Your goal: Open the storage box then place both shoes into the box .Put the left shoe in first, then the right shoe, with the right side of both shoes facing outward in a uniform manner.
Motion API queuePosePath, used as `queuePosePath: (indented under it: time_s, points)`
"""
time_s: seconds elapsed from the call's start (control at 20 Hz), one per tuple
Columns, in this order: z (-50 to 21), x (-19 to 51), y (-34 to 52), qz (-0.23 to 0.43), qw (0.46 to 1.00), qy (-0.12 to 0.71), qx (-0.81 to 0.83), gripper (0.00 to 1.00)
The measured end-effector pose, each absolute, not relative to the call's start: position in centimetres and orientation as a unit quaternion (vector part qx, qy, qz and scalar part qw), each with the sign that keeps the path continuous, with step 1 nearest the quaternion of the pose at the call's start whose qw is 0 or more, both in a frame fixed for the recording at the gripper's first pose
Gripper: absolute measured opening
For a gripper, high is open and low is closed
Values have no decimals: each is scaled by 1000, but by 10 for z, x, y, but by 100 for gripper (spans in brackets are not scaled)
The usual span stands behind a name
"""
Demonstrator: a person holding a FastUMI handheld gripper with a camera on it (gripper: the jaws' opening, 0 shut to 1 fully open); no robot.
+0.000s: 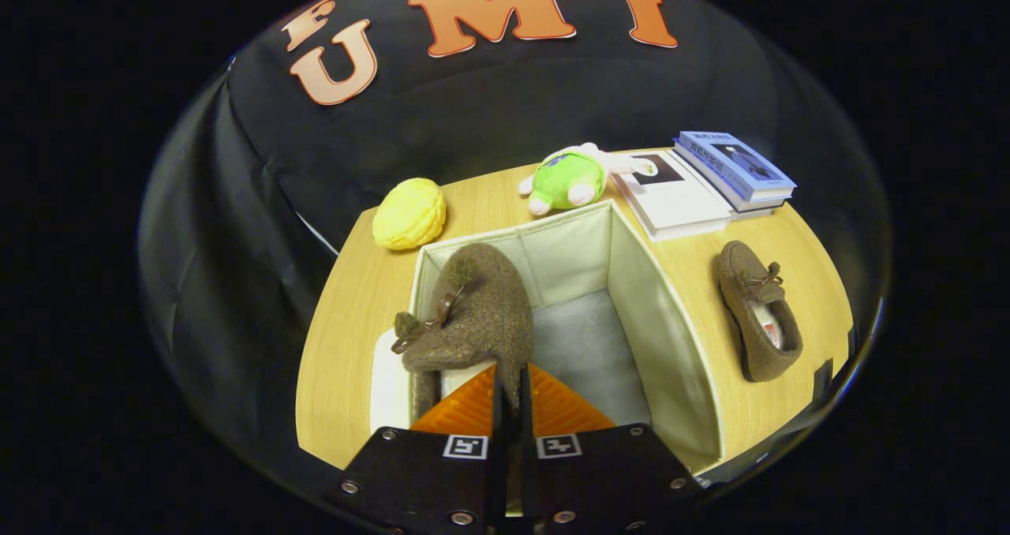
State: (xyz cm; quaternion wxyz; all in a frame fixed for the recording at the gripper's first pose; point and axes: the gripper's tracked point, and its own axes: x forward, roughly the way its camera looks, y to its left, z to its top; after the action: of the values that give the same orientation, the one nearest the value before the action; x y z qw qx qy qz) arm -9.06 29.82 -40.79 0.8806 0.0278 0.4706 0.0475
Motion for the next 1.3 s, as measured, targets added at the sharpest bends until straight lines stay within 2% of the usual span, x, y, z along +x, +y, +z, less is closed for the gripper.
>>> queuePosePath:
  time_s: [0.05,0.3,0.35,0.75,1.3]
  points:
    - [-408,-92,303,55,879,473,40,14]
    - [-390,-89,291,64,887,457,21,90]
    - [-386,-86,287,66,890,451,12,96]
    - [-341,-65,227,58,909,412,4,99]
    - [-321,-48,63,-25,917,398,-3,99]
